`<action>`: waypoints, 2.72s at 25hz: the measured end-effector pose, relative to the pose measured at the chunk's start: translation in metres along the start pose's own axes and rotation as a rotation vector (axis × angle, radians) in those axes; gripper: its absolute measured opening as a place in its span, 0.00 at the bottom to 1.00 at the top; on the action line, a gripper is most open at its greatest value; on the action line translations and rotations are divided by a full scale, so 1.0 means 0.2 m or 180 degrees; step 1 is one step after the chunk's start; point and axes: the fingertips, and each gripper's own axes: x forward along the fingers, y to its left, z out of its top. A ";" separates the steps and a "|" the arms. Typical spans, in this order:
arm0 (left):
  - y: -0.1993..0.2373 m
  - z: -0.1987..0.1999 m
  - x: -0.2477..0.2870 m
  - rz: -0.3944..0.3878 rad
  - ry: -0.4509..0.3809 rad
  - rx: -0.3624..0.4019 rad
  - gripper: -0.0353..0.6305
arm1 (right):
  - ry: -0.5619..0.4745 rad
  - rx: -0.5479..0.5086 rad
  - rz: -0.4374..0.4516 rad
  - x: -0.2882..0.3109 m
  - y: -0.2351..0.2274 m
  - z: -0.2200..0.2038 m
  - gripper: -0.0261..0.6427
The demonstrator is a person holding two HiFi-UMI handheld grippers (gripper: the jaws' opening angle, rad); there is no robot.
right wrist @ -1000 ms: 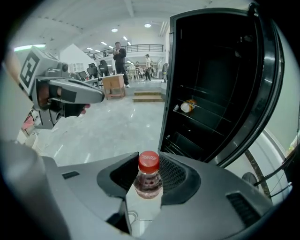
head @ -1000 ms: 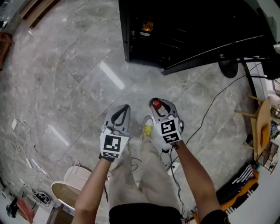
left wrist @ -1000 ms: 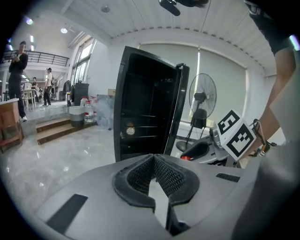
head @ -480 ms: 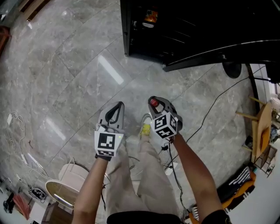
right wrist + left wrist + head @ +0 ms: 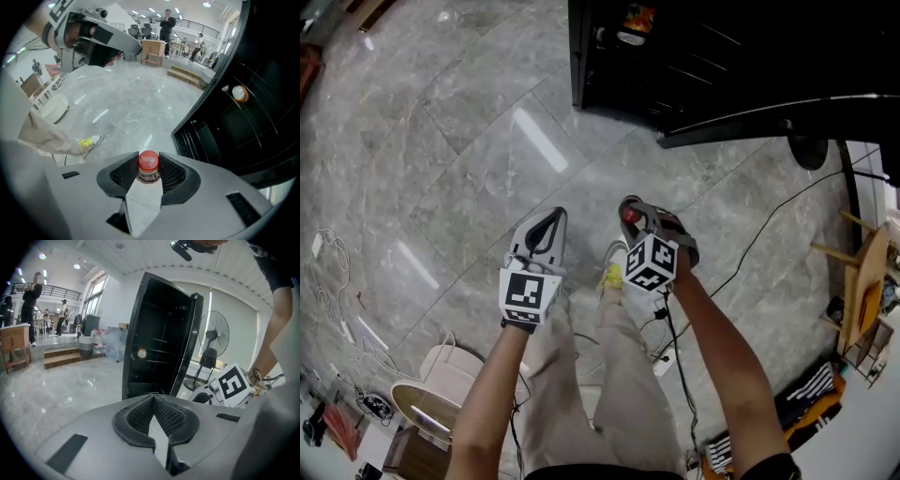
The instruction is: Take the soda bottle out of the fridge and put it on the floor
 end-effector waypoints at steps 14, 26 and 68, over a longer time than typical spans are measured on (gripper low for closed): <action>0.01 -0.43 0.26 -0.0056 0.0242 0.0030 0.08 | 0.0061 -0.0152 0.0136 0.47 0.09 -0.26 0.23; 0.08 -0.91 0.71 -0.0517 0.0229 0.0211 0.08 | -0.0210 0.1131 -0.0214 1.24 0.03 -0.58 0.23; -0.26 0.10 0.17 -0.0308 0.0120 0.0192 0.08 | -0.0984 0.2281 -0.0885 -0.05 -0.28 -0.14 0.22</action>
